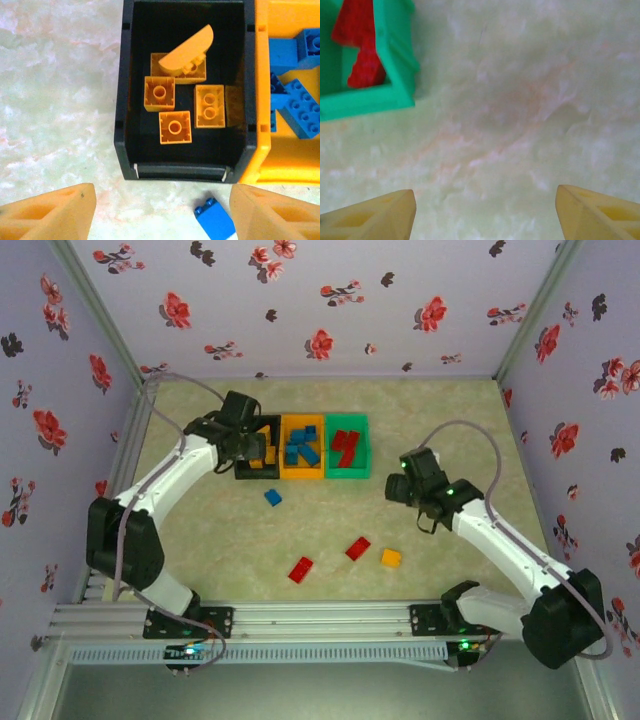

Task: Sort the legos into containers by color

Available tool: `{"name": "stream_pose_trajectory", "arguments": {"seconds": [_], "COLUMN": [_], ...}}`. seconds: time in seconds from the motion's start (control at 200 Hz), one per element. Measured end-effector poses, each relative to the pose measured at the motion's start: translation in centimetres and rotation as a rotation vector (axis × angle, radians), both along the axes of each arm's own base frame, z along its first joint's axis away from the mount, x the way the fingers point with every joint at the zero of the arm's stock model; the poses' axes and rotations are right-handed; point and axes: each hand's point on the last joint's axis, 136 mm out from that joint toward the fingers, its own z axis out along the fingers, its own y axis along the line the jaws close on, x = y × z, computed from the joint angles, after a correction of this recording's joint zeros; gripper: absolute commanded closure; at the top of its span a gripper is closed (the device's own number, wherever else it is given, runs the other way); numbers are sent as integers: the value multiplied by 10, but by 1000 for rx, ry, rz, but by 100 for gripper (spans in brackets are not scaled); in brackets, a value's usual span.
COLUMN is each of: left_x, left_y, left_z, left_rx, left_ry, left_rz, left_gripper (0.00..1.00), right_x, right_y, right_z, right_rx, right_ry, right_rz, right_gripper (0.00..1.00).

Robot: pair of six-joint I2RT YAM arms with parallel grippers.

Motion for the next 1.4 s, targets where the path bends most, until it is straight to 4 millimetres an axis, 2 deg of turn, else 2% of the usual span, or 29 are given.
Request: {"name": "stream_pose_trajectory", "arguments": {"seconds": [0.185, 0.345, 0.655, 0.9, 1.135, 1.4], "left_x": [-19, -31, -34, -34, -36, -39], "left_y": [6, 11, 12, 12, 12, 13], "left_z": [1, 9, 12, 12, 11, 10], "left_rx": [-30, -49, -60, -61, -60, -62], "left_ry": [-2, -19, -23, -22, -14, -10], "left_rz": [24, 37, 45, 44, 41, 39], "left_gripper": [28, 27, 27, 28, 28, 28], "right_x": [-46, -81, -116, -127, -126, -126], "right_y": [26, 32, 35, 30, 32, 32], "right_z": [-28, -55, -79, -91, -94, -98], "right_rx": [-10, -24, -28, -18, 10, 22], "right_ry": [100, 183, 262, 290, 283, 279], "right_rz": [71, 84, 44, -21, -54, -60], "right_gripper": [26, 26, 22, 26, 35, 39]}}
